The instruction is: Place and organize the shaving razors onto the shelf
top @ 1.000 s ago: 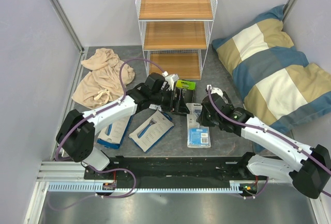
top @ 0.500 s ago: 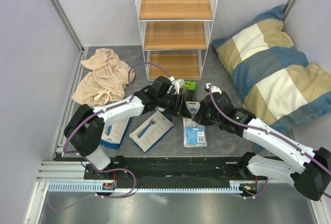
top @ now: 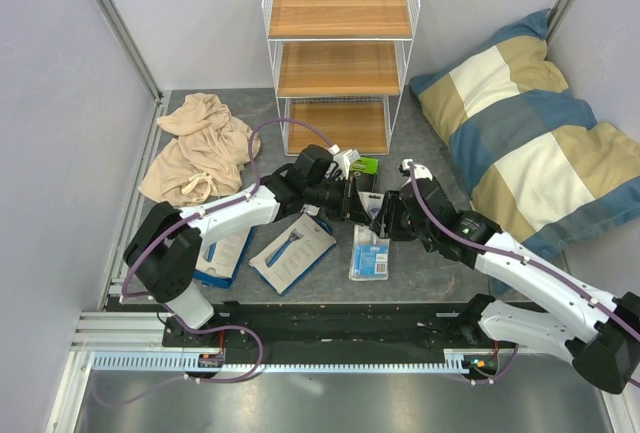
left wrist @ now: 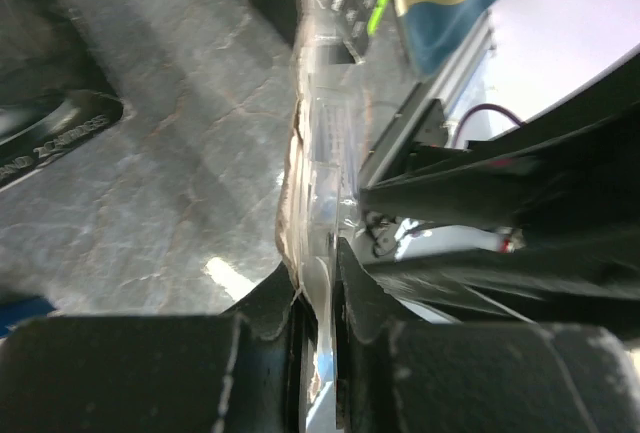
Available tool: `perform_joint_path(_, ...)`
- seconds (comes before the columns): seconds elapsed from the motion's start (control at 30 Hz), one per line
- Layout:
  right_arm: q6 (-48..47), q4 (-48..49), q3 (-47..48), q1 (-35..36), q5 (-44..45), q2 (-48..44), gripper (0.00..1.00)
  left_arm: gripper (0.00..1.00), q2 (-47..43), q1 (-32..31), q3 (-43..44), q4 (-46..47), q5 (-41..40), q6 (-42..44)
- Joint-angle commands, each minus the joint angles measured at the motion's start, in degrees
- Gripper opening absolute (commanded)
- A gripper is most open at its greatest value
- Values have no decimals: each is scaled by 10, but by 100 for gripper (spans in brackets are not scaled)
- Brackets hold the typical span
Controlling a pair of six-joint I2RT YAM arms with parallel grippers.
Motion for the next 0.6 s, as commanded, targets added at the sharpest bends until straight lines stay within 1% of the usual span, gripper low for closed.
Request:
perform_joint_path(0.0,-1,26,19,3,7,-35,58,2,-11,8,18,0,-3,10)
perform_joint_path(0.1,-1,25,24,3,18,-51,70,2,-10,23,24,-1,4,9)
perform_joint_path(0.23,-3,24,29,3,29,-71,82,2,-16,55,26,0,29,8)
perform_joint_path(0.43,-14,28,37,3,24,-72,86,2,-43,119,27,0,74,10)
perform_joint_path(0.57,-21,51,37,4,1,-67,87,2,-60,174,32,0,112,11)
